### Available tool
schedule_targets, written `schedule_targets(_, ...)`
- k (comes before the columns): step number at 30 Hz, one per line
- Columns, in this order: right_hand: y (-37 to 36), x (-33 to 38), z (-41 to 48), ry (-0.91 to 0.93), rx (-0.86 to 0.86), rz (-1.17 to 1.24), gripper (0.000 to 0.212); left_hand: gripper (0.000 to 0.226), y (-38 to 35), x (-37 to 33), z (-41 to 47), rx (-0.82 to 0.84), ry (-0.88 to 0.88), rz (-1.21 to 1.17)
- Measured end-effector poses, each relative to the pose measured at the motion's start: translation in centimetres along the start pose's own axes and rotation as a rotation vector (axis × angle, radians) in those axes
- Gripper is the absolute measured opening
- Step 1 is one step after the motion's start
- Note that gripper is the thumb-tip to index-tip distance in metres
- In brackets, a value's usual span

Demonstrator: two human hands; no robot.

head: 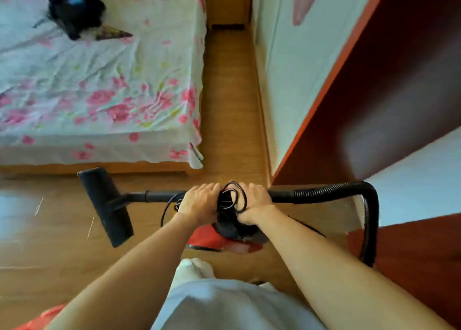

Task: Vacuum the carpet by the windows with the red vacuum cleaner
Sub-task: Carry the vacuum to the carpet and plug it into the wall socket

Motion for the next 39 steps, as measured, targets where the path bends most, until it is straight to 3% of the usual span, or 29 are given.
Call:
schedule_targets(13, 4.4, 28.2, 15.9, 0.587, -0.037, -0.306, 0.052, 0.047, 4.7, 27.2, -11.7, -0.110, 0.519, -0.093)
schedule_targets(24, 6.4, 41.3, 29.6, 0.843, 0.067, -0.382, 0.046, 0.040, 6.5, 42.6, -11.6, -0.071, 0.825, -0.154)
schedule_targets(32, 11.1, 53.7, 39.2, 1.198, 0.050, -0.545, 0.049, 0.040, 10.9, 53.2, -12.4, -0.232, 1.174, -0.190)
schedule_targets(39, 9.6, 66.5, 44.5, 1.338, 0.089, -0.651, 0.052, 0.036, 10.4, 64.0, -16.7, -0.262, 1.348, -0.271)
Point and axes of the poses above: each hand's wrist, its own z-axis towards the middle knuckle, its own y-axis out of the back of the hand, x = y × z, the point moved 5 cm from there along z, towards the middle knuckle, and after that the axes turned 4 degrees about -x, right-handed, at the moved point
